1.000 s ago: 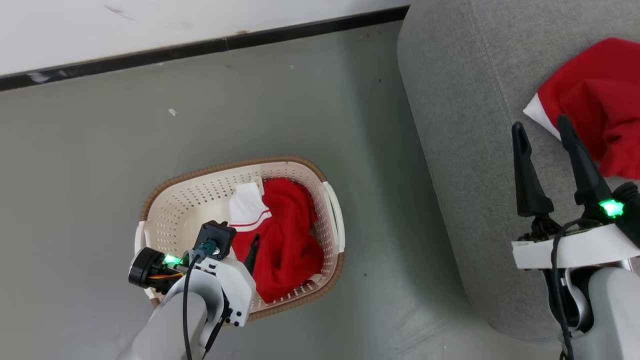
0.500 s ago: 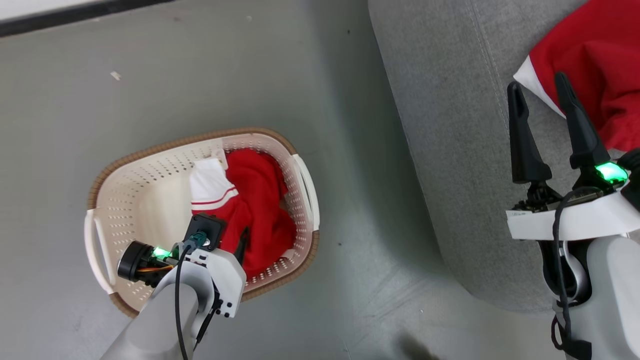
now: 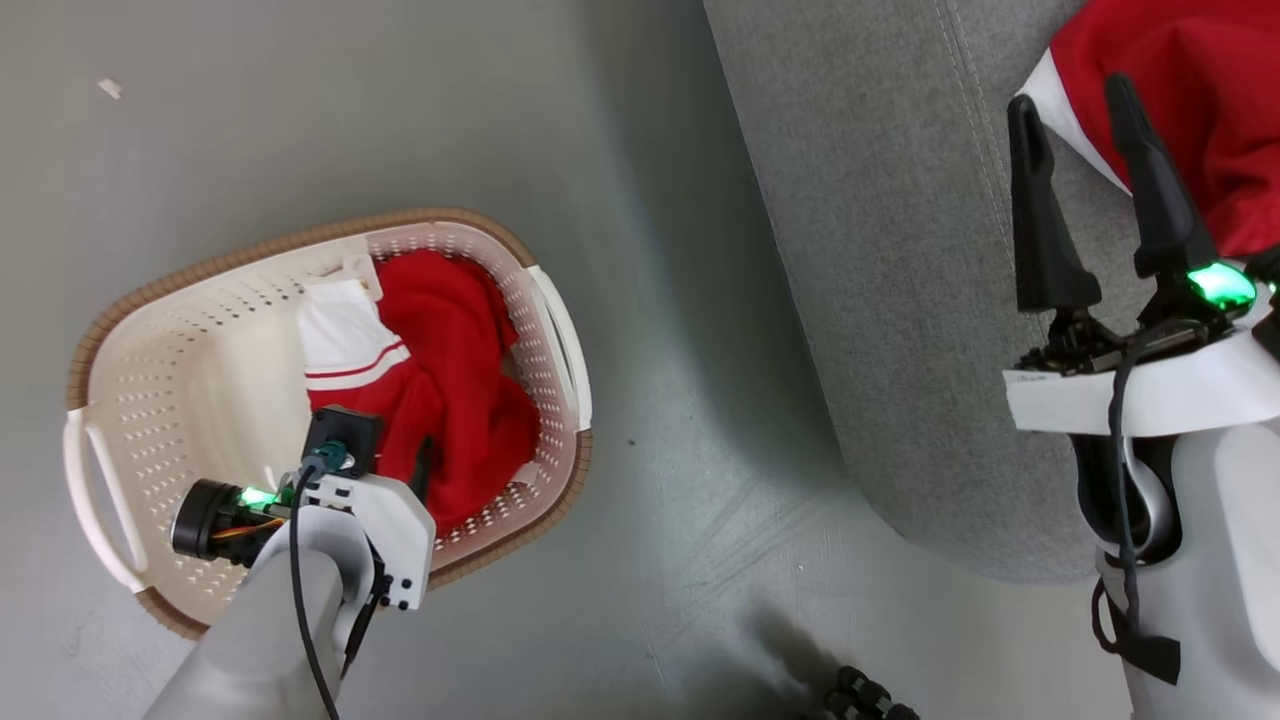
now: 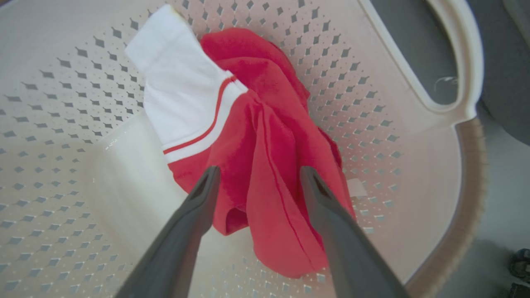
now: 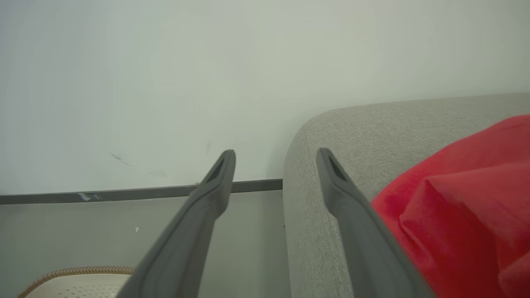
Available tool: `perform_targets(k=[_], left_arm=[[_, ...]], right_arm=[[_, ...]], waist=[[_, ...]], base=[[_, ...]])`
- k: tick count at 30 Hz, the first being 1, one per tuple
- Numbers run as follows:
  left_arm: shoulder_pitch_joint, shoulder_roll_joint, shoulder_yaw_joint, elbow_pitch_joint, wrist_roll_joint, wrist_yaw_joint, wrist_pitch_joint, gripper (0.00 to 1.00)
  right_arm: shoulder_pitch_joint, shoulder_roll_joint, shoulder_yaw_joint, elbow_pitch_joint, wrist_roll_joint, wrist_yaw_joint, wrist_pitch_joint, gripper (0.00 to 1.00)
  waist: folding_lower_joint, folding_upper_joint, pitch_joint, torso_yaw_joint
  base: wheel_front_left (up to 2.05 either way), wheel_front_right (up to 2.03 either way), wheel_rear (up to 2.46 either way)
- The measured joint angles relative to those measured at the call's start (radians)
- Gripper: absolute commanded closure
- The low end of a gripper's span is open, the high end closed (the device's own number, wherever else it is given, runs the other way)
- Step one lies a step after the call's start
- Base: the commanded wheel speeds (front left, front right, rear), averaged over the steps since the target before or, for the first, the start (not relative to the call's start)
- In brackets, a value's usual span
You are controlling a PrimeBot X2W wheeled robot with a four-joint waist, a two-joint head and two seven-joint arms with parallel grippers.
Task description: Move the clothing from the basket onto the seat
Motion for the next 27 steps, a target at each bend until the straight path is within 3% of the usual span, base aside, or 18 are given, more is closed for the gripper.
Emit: perform_targets(k=[10, 23, 24, 25, 27], left_arm=[[-0.047, 0.027, 0.033, 0.034, -0.021, 0.002, -0.005, 0.00], [-0.090, 0.022, 0.059, 0.084, -0.055, -0.001, 0.007, 0.00], [-0.095, 0.022, 0.058, 0.090, -0.055, -0.002, 0.007, 0.12], [-0.100, 0.023, 0.058, 0.093, -0.055, -0.007, 0.008, 0.51], [-0.106, 0.023, 0.055, 0.096, -0.055, -0.011, 0.010, 0.75]], right_arm=[[-0.051, 0.000, 0.025, 0.000, 0.015, 0.000, 0.000, 0.00], [-0.113, 0.000, 0.045, 0.003, 0.017, 0.000, 0.000, 0.00], [-0.116, 0.000, 0.045, 0.003, 0.017, 0.000, 0.000, 0.00], [-0.117, 0.000, 0.045, 0.003, 0.017, 0.000, 0.000, 0.00], [-0.125, 0.000, 0.041, 0.004, 0.016, 0.000, -0.001, 0.00]], waist=[[0.0000, 0.0000, 0.061, -0.032], [0.0000, 0.0000, 0.131, -0.053], [0.0000, 0.0000, 0.135, -0.053], [0.0000, 0.0000, 0.138, -0.053], [0.0000, 0.0000, 0.142, -0.051]], base=[[0.00, 0.00, 0.00], [0.00, 0.00, 0.00], [0.00, 0.00, 0.00], [0.00, 0.00, 0.00], [0.00, 0.00, 0.00]])
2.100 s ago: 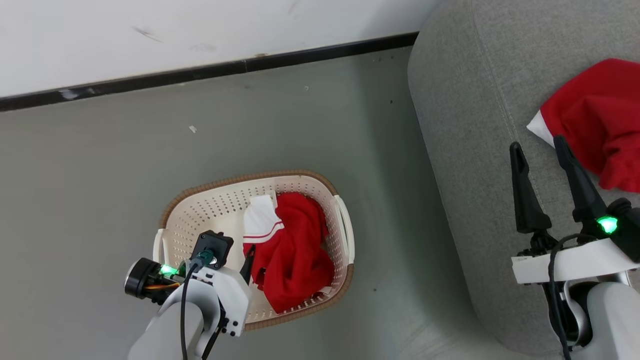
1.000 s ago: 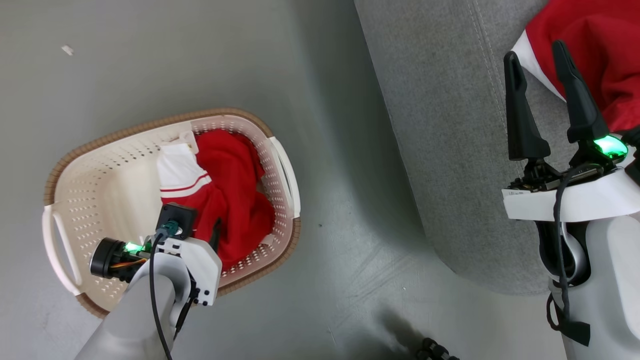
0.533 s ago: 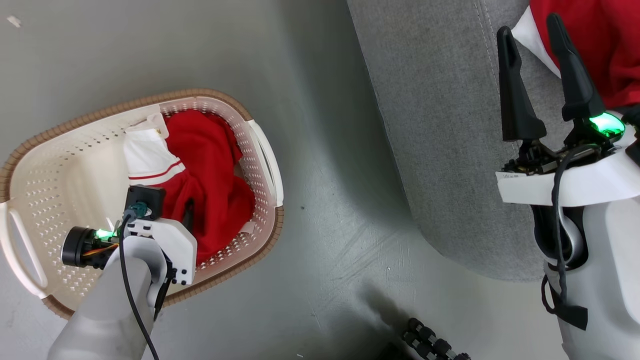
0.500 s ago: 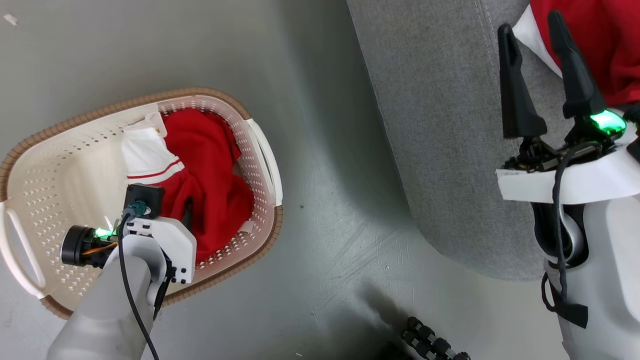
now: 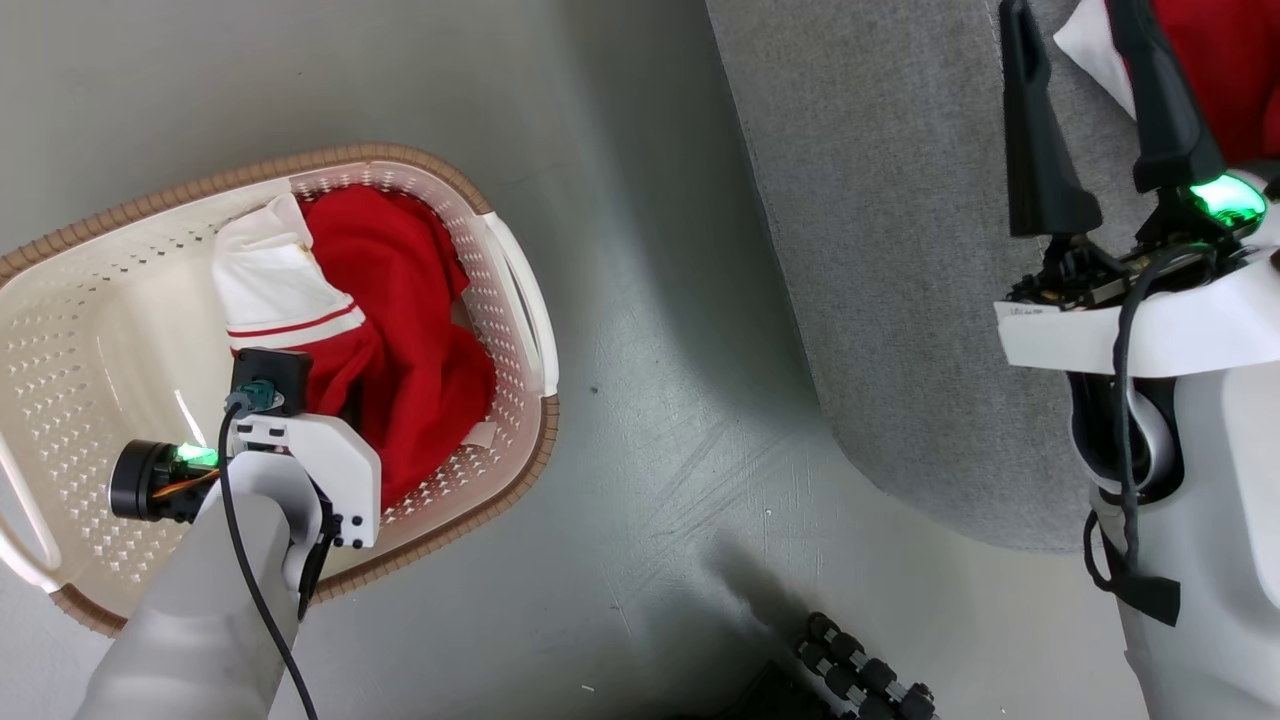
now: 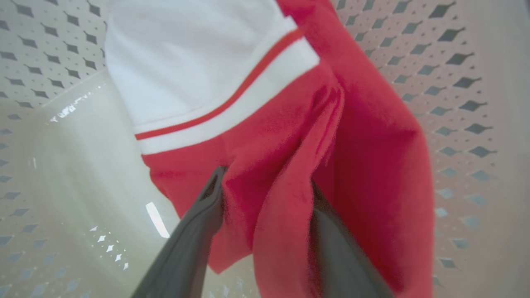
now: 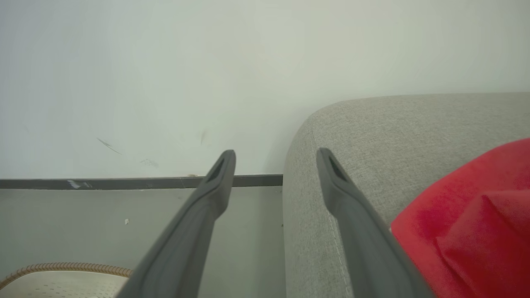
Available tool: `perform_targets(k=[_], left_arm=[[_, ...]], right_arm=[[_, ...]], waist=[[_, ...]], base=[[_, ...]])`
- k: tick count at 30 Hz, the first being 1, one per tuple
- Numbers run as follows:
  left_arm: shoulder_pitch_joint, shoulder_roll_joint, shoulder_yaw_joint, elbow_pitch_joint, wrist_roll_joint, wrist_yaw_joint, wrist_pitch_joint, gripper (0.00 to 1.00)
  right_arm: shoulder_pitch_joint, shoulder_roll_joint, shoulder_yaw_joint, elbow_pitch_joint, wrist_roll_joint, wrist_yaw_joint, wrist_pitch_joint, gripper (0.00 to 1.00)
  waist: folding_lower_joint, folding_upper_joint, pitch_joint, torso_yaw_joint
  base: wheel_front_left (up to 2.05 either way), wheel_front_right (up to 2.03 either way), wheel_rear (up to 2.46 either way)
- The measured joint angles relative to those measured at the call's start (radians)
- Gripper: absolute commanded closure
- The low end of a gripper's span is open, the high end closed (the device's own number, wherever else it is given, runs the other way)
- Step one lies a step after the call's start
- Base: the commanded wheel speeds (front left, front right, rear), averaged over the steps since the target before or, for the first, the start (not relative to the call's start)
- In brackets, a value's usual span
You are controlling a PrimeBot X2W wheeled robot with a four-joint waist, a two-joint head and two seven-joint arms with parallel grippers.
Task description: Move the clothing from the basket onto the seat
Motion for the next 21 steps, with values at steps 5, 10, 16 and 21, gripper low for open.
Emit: perform_targets(k=[5, 10, 16, 21], left_arm=[[-0.016, 0.006, -0.005, 0.002, 0.002, -0.012, -0.015, 1.00], [-0.017, 0.014, -0.005, -0.003, 0.002, -0.018, -0.052, 1.00], [-0.020, 0.030, -0.001, -0.021, 0.006, -0.035, -0.098, 1.00], [-0.020, 0.026, 0.000, -0.048, 0.006, -0.052, -0.121, 1.00]], right_arm=[[-0.007, 0.000, -0.005, 0.007, 0.000, 0.000, -0.002, 0.00], [-0.011, 0.000, -0.009, 0.022, 0.000, 0.000, -0.002, 0.00], [-0.046, 0.000, -0.010, 0.030, 0.000, 0.000, -0.002, 0.00], [-0.048, -0.001, -0.010, 0.042, 0.000, 0.000, -0.002, 0.00]], waist=[[0.0000, 0.0000, 0.000, 0.008], [0.0000, 0.0000, -0.006, 0.020], [0.0000, 0.0000, -0.021, 0.039], [0.0000, 0.0000, -0.040, 0.059]], base=[[0.00, 0.00, 0.00], [0.00, 0.00, 0.00], [0.00, 0.00, 0.00], [0.00, 0.00, 0.00]])
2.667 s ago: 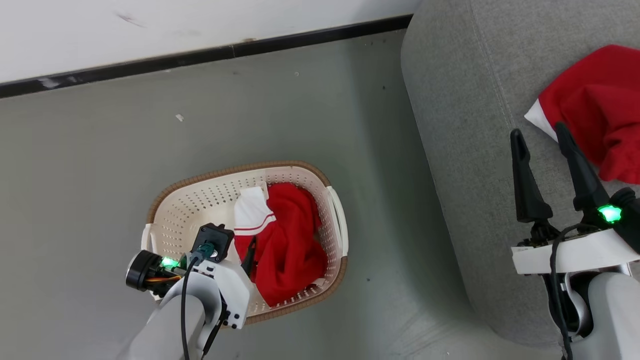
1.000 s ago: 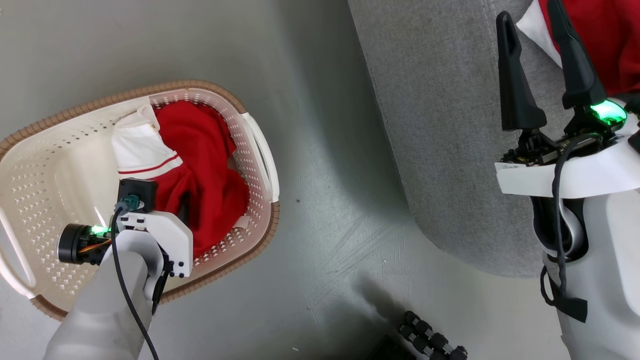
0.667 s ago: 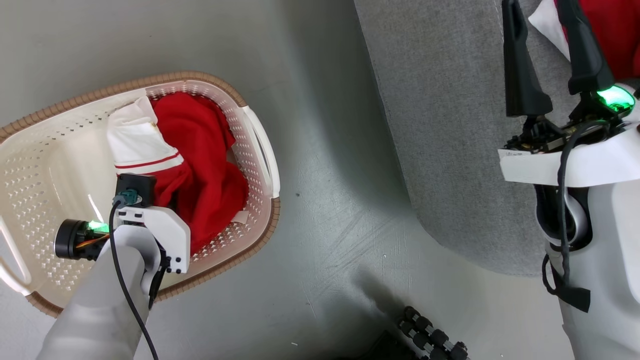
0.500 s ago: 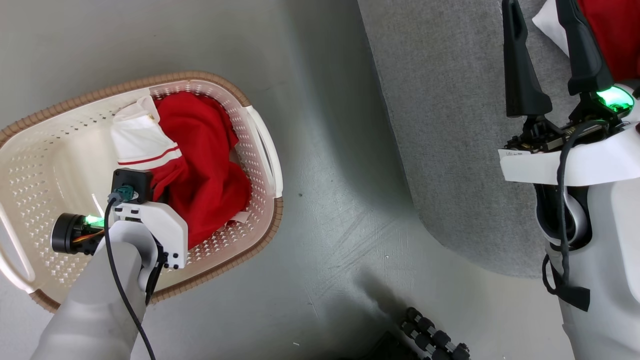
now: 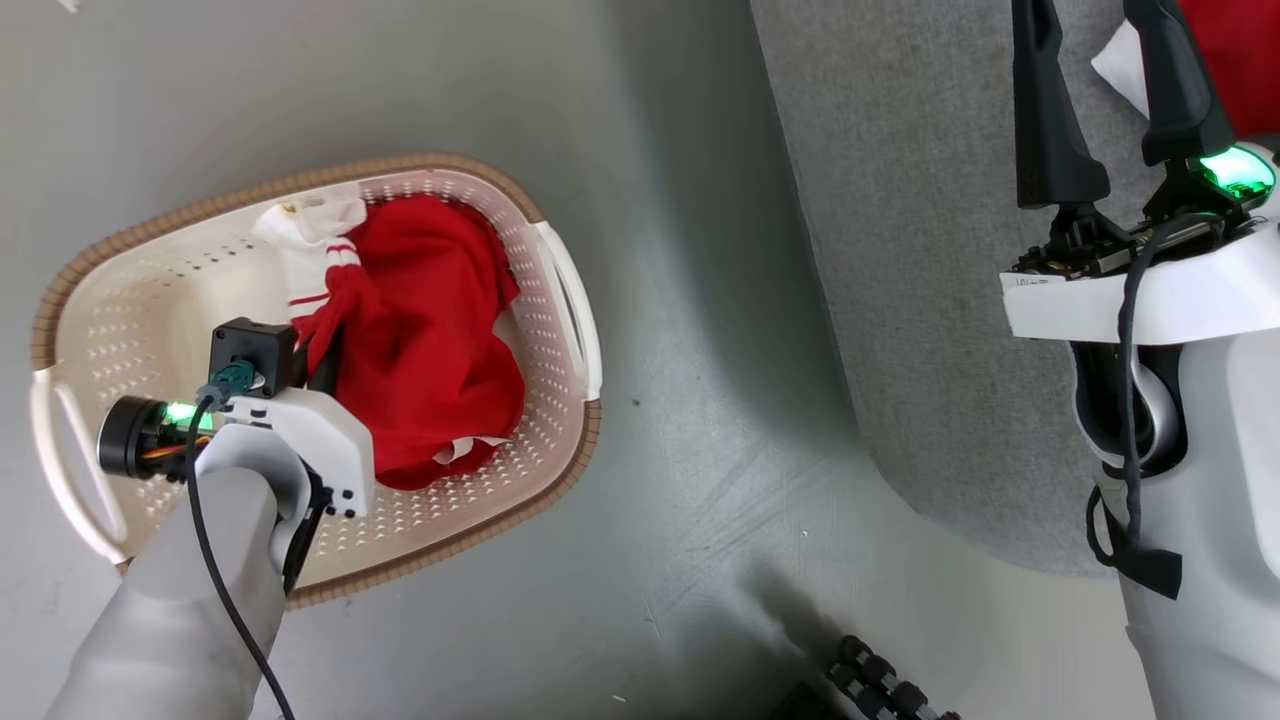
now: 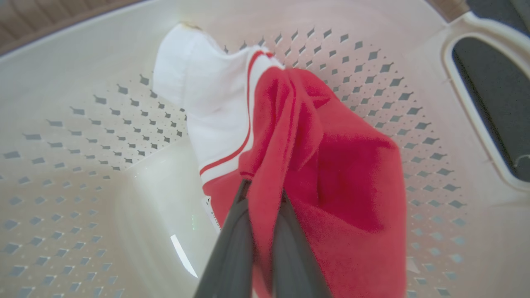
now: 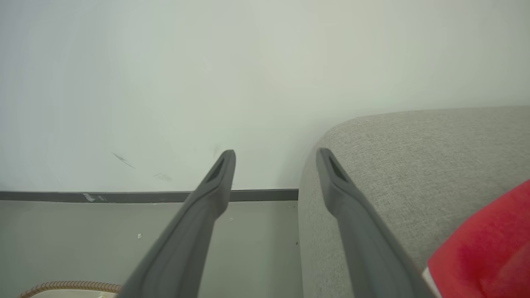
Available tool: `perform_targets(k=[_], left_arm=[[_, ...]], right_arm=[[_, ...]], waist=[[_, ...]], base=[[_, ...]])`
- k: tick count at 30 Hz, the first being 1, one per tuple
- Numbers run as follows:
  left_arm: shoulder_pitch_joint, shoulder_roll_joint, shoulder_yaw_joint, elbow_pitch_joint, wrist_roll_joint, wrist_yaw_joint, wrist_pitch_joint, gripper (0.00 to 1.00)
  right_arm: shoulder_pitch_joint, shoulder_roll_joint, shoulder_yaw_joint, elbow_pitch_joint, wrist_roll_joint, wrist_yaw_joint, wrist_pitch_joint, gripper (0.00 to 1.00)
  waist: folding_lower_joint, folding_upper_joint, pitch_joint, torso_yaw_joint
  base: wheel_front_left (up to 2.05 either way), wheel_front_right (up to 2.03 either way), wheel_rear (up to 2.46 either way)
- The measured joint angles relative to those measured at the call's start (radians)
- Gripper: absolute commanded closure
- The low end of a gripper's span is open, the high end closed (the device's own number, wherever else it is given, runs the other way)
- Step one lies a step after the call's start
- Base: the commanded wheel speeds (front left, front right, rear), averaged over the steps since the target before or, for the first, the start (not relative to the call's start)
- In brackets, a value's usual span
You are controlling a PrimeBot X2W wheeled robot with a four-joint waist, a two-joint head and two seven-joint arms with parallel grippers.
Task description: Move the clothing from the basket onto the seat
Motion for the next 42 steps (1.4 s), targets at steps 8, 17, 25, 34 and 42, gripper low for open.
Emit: perform_targets(k=[8, 17, 25, 34, 42], left_arm=[[-0.025, -0.017, 0.000, -0.075, 0.005, -0.013, -0.027, 1.00], [-0.034, -0.017, 0.022, -0.181, 0.005, -0.017, -0.035, 1.00], [-0.034, -0.003, 0.070, -0.320, 0.009, -0.017, -0.035, 1.00], [-0.033, 0.010, 0.094, -0.424, 0.023, -0.018, -0.038, 1.00], [-0.028, 0.019, 0.095, -0.471, 0.029, -0.035, -0.038, 1.00]], right_arm=[[0.000, -0.001, -0.005, 0.029, -0.011, 0.000, 0.000, 0.00], [0.001, -0.002, -0.034, 0.061, -0.047, 0.000, 0.000, 0.00], [0.006, -0.002, -0.042, 0.090, -0.077, 0.000, 0.000, 0.00], [0.054, -0.003, -0.036, 0.137, -0.091, 0.000, 0.000, 0.00], [0.072, -0.003, -0.013, 0.178, -0.110, 0.000, 0.000, 0.00]], waist=[[0.0000, 0.0000, -0.043, 0.035], [0.0000, 0.0000, -0.110, 0.077], [0.0000, 0.0000, -0.181, 0.114], [0.0000, 0.0000, -0.268, 0.151], [0.0000, 0.0000, -0.354, 0.181]], base=[[0.00, 0.00, 0.00], [0.00, 0.00, 0.00], [0.00, 0.00, 0.00], [0.00, 0.00, 0.00], [0.00, 0.00, 0.00]])
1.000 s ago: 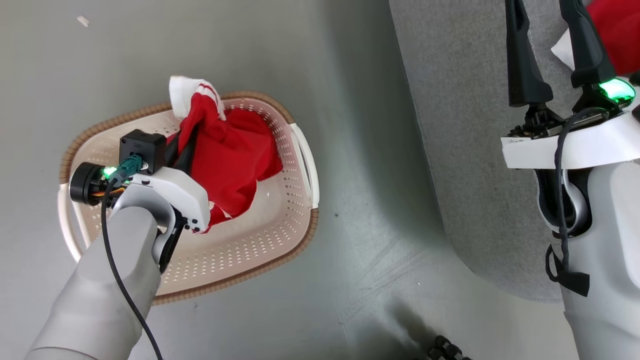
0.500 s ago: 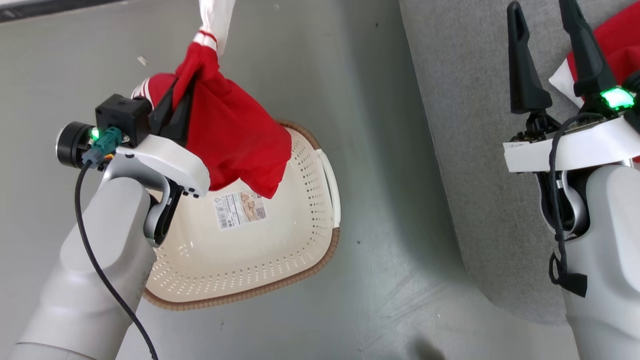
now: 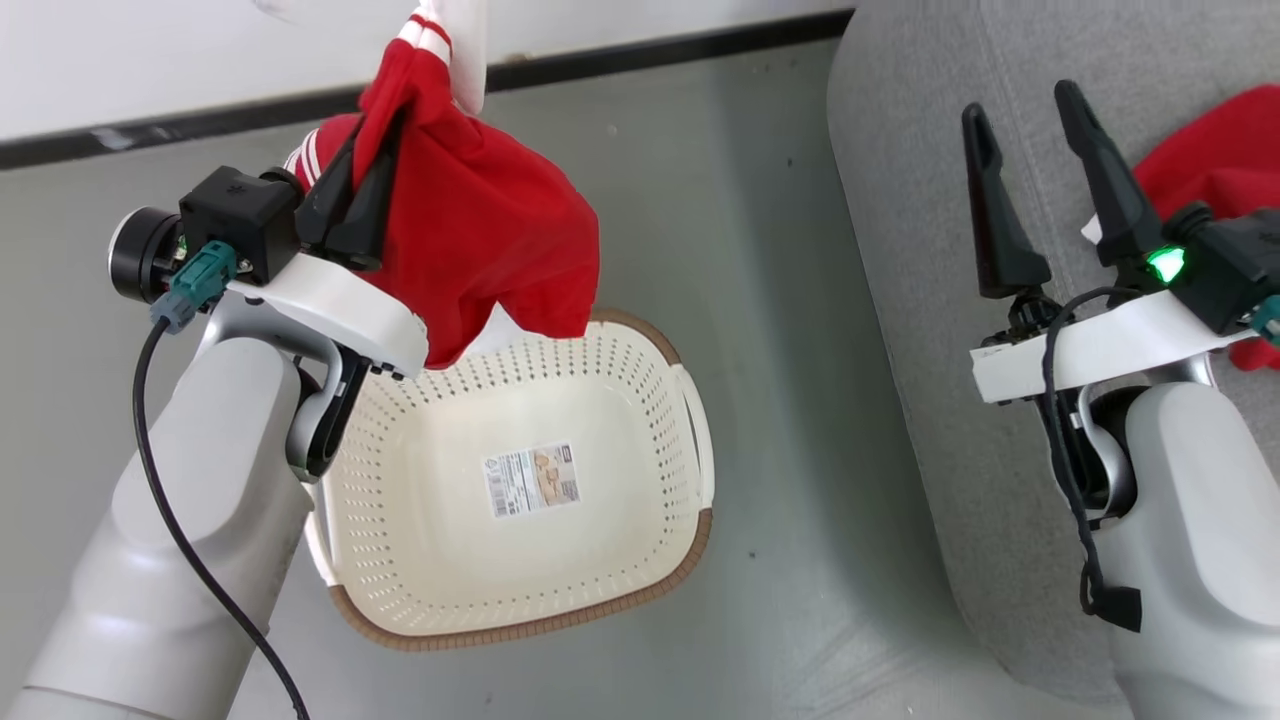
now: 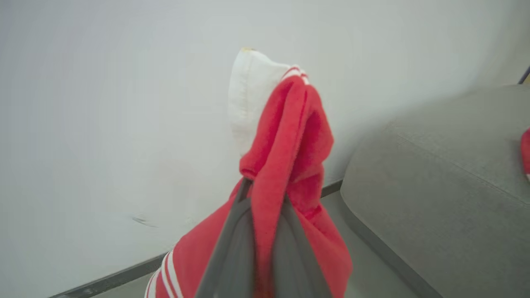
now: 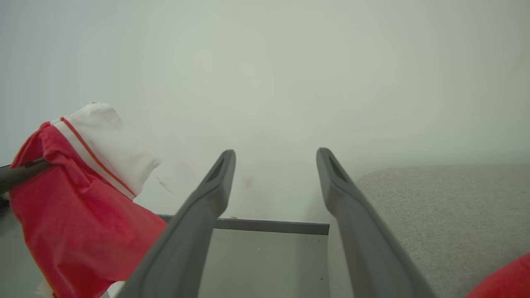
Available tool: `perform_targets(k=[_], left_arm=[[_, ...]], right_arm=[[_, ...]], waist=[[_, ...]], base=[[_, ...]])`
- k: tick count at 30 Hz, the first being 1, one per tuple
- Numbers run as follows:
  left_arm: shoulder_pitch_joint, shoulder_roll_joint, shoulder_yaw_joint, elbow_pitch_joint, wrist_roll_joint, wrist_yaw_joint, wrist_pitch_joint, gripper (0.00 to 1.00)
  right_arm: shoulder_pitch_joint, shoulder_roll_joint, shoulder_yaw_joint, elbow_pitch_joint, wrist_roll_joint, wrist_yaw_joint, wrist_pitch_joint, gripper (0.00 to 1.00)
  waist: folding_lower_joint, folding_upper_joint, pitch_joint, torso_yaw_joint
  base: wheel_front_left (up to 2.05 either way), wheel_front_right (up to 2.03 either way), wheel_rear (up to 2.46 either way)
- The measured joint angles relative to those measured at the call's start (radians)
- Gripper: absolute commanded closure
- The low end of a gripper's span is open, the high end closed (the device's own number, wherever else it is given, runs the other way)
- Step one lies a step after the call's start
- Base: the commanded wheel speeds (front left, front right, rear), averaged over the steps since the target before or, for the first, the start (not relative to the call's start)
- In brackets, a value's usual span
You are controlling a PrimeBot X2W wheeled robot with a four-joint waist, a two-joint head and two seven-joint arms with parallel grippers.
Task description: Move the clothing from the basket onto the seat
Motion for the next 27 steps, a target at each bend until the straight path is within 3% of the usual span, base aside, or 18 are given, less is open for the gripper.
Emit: perform_targets(k=[15, 27], left_arm=[[0.058, -0.007, -0.041, -0.018, -0.007, -0.028, 0.005, 1.00], [0.100, -0.060, -0.127, -0.057, -0.012, -0.052, 0.067, 1.00]], right_arm=[[0.060, -0.013, 0.084, 0.090, -0.037, 0.000, 0.000, 0.00], [0.061, -0.099, 0.277, 0.211, -0.035, 0.000, 0.000, 0.00]], waist=[[0.0000, 0.0000, -0.160, 0.047], [0.0000, 0.0000, -0.294, 0.092]], base=[[0.00, 0.00, 0.00], [0.00, 0.00, 0.00]])
